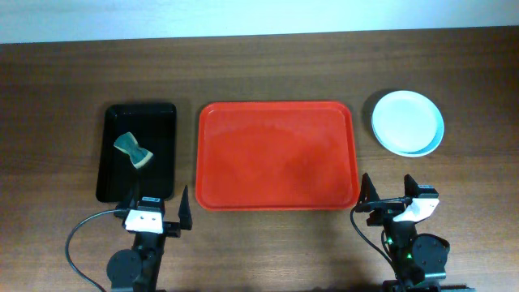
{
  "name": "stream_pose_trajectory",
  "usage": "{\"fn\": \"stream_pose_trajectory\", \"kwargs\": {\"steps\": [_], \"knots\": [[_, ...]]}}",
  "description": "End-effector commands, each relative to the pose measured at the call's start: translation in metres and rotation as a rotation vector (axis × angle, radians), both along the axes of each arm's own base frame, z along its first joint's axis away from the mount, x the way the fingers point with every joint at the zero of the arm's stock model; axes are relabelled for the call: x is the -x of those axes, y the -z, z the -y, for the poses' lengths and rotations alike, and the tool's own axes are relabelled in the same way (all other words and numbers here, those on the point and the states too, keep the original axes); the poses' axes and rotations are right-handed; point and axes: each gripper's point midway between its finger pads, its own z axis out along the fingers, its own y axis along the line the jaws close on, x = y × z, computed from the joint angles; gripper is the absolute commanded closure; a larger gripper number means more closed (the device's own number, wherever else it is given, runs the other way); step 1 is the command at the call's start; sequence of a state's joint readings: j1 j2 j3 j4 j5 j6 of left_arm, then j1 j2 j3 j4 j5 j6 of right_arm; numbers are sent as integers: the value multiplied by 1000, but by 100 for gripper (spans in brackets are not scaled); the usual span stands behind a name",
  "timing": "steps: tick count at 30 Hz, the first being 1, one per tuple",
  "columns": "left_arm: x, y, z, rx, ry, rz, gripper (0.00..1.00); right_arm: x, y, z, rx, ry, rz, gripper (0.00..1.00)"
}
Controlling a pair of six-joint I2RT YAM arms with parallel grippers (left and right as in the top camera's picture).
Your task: Clean dirty plates on tray and stack at the side
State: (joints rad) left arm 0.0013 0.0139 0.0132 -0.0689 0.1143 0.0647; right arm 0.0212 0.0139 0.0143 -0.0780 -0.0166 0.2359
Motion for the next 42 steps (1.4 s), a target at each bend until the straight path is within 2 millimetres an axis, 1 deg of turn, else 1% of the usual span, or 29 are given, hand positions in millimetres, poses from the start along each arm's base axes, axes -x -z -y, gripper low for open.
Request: {"fn": "stream_pose_trajectory", "kwargs": {"steps": [1, 6, 16, 31, 33, 36, 42], "knots": [[0, 2, -4, -20, -18, 0, 1, 0, 2, 1, 0, 7, 0, 1], [0, 2, -4, -21, -21, 0, 1, 0, 2, 1, 0, 7, 0, 2], [-1, 4, -22, -29, -125, -11, 1, 0, 2, 1, 0, 7, 0, 1], [-1, 4, -25, -29, -143, -11, 1, 0, 2, 1, 0, 7, 0, 1], [0, 4, -28, 8, -163, -12, 1, 0, 2, 1, 0, 7, 0, 1], [0, 2, -39, 106, -233, -4, 1, 0, 2, 1, 0, 7, 0, 1], [0, 2, -40, 99, -240, -4, 1, 0, 2, 1, 0, 7, 0, 1]]}}
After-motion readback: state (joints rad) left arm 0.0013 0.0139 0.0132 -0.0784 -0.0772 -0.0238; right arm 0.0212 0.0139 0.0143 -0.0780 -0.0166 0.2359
